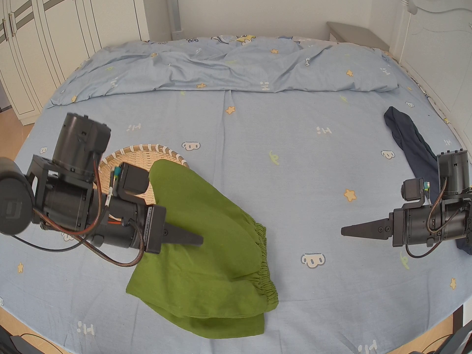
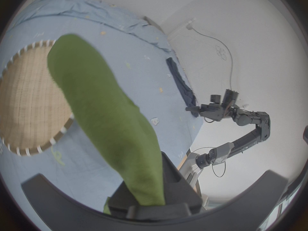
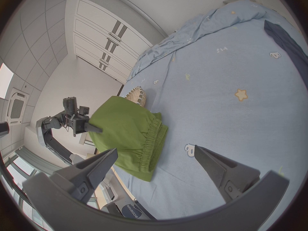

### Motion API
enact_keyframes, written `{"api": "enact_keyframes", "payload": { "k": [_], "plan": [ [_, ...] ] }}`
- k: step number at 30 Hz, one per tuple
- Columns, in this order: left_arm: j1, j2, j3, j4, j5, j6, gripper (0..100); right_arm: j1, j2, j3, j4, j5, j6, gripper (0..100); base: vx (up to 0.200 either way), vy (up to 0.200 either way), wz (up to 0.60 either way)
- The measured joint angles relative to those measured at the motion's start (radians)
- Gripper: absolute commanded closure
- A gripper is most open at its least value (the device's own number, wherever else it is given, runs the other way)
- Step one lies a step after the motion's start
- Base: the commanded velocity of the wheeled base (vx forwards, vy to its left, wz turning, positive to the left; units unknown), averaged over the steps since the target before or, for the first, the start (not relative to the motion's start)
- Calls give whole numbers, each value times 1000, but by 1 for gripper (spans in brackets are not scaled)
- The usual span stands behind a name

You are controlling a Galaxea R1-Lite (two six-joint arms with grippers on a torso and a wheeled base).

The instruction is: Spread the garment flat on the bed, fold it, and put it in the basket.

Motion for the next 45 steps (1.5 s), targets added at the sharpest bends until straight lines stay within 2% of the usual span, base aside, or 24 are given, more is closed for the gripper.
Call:
{"api": "enact_keyframes", "payload": {
  "k": [4,10,16,19,24,27,31,39,45],
  "plan": [
    [-17,-1,-97,27,3,38,100,-2,-2,-1,0,-10,0,0,0,0,0],
    [35,11,-253,30,4,53,100,1,-3,0,-1,-29,0,0,0,0,0],
    [179,50,-427,-24,1,51,100,2,-3,1,-2,-33,0,0,0,0,0],
    [281,87,-507,-53,-6,27,100,2,-3,1,-2,-33,0,0,0,0,0],
    [427,142,-573,-77,-58,-31,100,4,-3,2,-2,-34,-1,0,0,0,0],
    [479,164,-551,-86,-89,-41,100,5,-3,3,-2,-34,-1,0,0,0,0],
    [529,190,-434,-96,-113,-46,100,6,-3,3,-3,-34,-1,0,0,0,0],
    [596,217,-187,-104,-123,-49,100,11,-4,5,-2,-34,-2,0,0,0,0],
    [643,219,-62,-104,-125,-56,100,26,-6,11,-3,-33,-2,0,0,0,0]
  ]
}}
